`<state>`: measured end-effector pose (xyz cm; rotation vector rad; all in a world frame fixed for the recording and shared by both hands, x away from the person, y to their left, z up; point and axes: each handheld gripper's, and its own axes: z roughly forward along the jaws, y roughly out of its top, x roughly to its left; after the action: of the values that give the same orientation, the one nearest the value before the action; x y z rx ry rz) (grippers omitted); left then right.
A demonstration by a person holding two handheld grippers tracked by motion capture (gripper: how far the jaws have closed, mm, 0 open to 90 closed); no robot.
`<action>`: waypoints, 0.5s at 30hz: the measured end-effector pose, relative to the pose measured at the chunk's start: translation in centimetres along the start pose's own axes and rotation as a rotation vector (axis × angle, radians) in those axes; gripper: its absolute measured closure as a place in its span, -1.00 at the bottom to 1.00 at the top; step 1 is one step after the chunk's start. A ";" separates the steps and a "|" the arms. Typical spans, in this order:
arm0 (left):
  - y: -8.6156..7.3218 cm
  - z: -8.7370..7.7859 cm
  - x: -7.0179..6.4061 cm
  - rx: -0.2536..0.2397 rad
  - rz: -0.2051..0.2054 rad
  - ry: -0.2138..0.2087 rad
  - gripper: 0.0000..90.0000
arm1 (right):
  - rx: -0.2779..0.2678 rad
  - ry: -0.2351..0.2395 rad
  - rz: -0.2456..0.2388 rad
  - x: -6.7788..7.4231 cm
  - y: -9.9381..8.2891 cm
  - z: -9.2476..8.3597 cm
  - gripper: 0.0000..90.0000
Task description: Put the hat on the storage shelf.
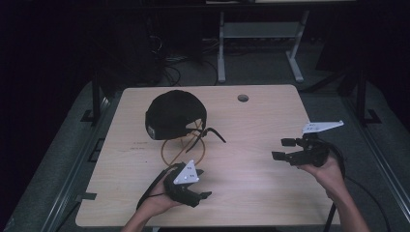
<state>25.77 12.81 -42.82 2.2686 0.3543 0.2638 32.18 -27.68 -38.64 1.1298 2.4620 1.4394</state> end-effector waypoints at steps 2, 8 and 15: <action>0.0 0.0 0.0 -0.003 -0.006 0.000 -0.40 | 0.000 -0.002 0.003 0.0 -0.4 -0.2 -0.53; -0.2 -0.2 0.0 -0.006 -0.005 0.001 -0.41 | 0.010 -0.012 0.013 0.1 -1.8 -0.7 -0.54; -0.6 -0.6 -0.1 -0.013 -0.012 0.000 -0.41 | 0.016 -0.015 0.020 0.2 -3.6 -1.0 -0.54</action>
<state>25.45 13.56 -42.86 2.2534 0.3648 0.2598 29.64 -29.31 -40.80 1.1665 2.4636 1.4141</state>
